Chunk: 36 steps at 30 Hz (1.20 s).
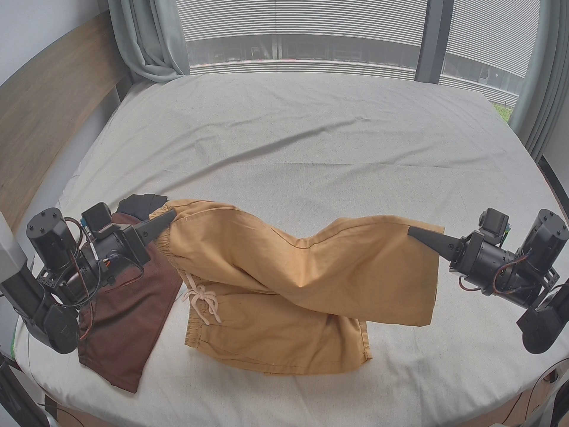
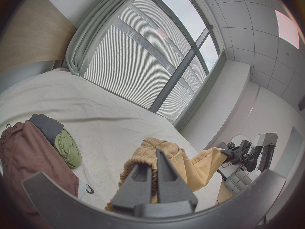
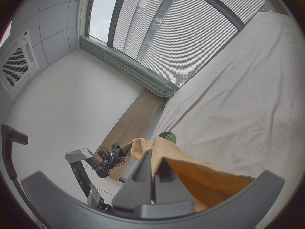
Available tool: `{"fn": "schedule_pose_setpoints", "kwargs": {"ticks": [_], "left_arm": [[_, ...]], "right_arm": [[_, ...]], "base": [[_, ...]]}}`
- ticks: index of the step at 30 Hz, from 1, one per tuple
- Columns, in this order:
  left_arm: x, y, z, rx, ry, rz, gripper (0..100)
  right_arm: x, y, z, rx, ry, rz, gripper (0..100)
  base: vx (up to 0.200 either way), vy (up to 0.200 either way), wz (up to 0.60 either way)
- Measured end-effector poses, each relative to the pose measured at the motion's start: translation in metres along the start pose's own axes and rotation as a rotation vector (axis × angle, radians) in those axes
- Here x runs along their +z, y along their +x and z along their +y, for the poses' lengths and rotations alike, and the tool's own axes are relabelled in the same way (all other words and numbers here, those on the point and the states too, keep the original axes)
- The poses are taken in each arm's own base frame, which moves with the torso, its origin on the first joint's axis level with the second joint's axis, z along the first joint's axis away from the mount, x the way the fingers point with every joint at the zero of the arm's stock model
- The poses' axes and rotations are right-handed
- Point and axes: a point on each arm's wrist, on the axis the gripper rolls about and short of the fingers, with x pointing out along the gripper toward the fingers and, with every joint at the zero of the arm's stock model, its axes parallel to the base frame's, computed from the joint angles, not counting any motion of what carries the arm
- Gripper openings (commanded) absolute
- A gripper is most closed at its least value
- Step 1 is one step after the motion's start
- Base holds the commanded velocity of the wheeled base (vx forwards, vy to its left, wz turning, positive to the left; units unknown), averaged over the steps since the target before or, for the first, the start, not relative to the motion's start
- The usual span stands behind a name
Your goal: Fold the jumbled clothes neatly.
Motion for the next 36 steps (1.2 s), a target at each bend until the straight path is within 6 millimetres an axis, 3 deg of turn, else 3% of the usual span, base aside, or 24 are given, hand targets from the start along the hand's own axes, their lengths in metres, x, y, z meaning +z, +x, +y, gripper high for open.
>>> {"fn": "schedule_pose_setpoints", "kwargs": {"ticks": [36], "left_arm": [[0.008, -0.004, 0.003, 0.014, 0.015, -0.028, 0]], "right_arm": [[0.034, -0.012, -0.008, -0.04, -0.063, -0.13, 0]], "base": [[0.0, 0.0, 0.0]]}}
